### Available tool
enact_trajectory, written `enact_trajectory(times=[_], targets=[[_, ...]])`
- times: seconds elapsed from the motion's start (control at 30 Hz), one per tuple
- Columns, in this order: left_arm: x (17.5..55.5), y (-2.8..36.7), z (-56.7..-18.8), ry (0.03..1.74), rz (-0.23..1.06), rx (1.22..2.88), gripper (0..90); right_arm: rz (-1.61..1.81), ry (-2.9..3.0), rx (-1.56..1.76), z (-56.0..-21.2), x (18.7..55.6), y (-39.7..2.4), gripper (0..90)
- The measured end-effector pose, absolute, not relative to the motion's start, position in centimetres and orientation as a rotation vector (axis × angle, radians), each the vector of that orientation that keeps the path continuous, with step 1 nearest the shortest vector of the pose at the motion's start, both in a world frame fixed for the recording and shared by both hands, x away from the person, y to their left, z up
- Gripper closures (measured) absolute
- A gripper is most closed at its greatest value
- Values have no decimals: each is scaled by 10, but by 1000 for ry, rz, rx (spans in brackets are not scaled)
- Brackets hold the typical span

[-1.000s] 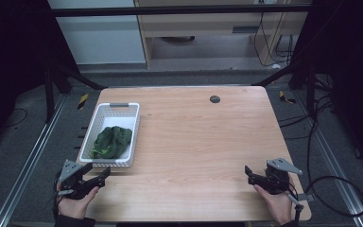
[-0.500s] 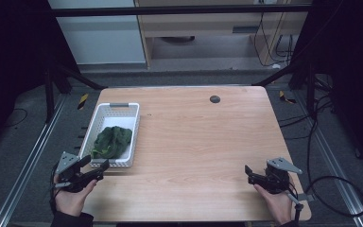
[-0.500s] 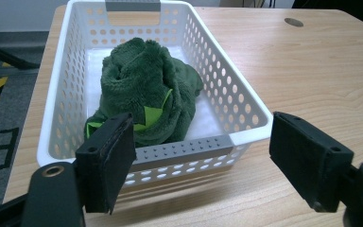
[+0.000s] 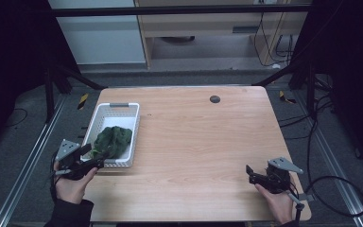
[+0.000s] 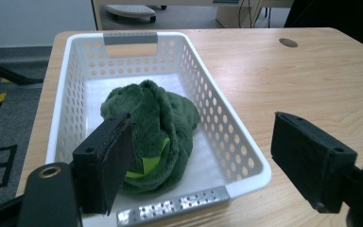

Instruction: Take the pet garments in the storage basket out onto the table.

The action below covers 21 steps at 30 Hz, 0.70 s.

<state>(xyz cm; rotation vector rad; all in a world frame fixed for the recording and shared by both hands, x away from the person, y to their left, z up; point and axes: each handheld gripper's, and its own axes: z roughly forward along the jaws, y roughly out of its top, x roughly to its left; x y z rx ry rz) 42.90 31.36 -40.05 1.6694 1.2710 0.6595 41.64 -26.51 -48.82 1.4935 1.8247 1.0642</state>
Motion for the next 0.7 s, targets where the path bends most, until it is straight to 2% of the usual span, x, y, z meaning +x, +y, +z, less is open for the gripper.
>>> enact_trajectory(times=[0.33,0.7], targets=[[445,316,-391,1274,682,1664,214,1061,1818,1488,-488,417,-266,118],[465,318,-384,1273,683,1732,217,1060,1829,1486,-489,418,-265,113]])
